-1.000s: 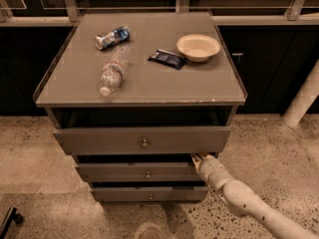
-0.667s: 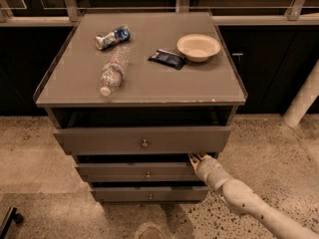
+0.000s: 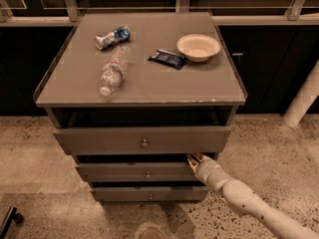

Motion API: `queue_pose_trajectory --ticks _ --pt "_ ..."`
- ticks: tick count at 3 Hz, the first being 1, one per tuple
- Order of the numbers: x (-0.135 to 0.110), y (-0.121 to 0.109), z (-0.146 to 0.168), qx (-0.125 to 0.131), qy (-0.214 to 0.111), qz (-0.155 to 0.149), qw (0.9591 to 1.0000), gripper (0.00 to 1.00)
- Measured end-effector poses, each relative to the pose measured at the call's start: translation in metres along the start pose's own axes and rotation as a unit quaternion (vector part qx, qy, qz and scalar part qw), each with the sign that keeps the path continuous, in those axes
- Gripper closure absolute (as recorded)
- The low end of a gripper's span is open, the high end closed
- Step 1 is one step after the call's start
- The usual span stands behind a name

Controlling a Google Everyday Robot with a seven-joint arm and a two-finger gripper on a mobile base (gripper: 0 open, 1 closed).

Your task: Open middle drawer

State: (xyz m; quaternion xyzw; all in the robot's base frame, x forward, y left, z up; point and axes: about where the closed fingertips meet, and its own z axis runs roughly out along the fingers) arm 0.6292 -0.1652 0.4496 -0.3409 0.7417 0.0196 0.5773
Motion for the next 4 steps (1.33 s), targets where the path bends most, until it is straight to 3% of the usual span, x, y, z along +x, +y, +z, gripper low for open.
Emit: queue_pose_trajectory --ticks 2,3,4 --pt "0.005 0.000 0.001 -0.015 0.023 -0.021 0.9994 1.00" --pt "0.001 0.000 0.000 -0.043 0.050 -0.022 0.9976 1.00" --pt "-0.002 -0.001 -0.010 -0.080 0.084 0.003 0.9932 1.00"
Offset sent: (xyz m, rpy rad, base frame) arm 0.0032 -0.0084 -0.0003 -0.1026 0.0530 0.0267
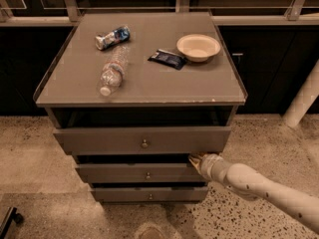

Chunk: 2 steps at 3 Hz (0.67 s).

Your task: Open middle drawer

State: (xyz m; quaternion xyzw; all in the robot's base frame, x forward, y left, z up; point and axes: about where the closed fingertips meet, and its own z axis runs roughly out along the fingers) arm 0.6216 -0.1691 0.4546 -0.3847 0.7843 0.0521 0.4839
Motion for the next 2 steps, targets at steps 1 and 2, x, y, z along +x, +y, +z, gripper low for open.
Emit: queue_pose_trajectory --ticks 1,2 --pt "0.0045 0.0034 -0.0138 -0.029 0.027 0.041 0.9984 1.00" --pt "0.0058 0.0032 -0.0155 -0.032 0.030 0.046 0.9980 1.00"
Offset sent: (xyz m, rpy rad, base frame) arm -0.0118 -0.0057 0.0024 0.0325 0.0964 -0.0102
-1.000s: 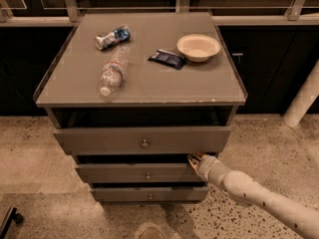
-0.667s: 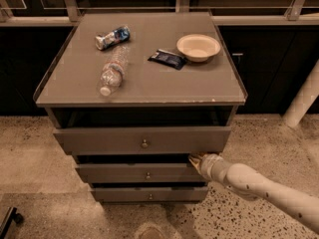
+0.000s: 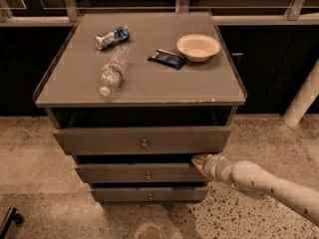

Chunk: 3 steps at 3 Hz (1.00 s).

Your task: Open middle drawer

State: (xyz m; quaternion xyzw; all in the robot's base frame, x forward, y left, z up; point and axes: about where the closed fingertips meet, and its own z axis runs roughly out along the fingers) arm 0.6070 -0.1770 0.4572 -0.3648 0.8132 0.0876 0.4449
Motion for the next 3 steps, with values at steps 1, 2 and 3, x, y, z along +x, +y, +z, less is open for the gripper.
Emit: queue_pose_trajectory --ticks 1,2,3 --pt "-0.002 0.000 0.002 0.008 -0.007 0.004 0.9999 1.00" --pt "-0.014 -0.008 0.004 0.024 -0.022 0.007 0.9995 1.00" --pt "-0.020 -0.009 0.011 0.023 -0.021 0.005 0.9995 1.00"
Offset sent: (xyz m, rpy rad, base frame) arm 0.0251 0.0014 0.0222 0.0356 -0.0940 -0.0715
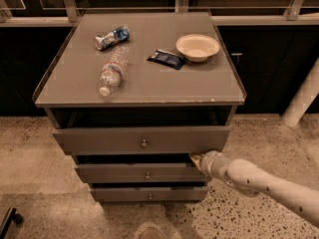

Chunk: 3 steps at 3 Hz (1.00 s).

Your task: Open middle drawer

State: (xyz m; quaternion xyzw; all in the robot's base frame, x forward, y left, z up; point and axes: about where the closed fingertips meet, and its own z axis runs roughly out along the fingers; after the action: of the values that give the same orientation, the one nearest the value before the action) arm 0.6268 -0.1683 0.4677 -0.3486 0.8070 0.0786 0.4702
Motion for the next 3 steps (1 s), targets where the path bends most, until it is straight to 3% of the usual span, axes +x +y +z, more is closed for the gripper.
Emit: queue_pose_trajectory --ticks 1,3 --pt "0.000 0.001 -0.001 0.000 0.000 0.000 1.0000 1.00" --pt "0.009 0.027 0.016 -0.026 0.005 0.010 0.9996 1.00"
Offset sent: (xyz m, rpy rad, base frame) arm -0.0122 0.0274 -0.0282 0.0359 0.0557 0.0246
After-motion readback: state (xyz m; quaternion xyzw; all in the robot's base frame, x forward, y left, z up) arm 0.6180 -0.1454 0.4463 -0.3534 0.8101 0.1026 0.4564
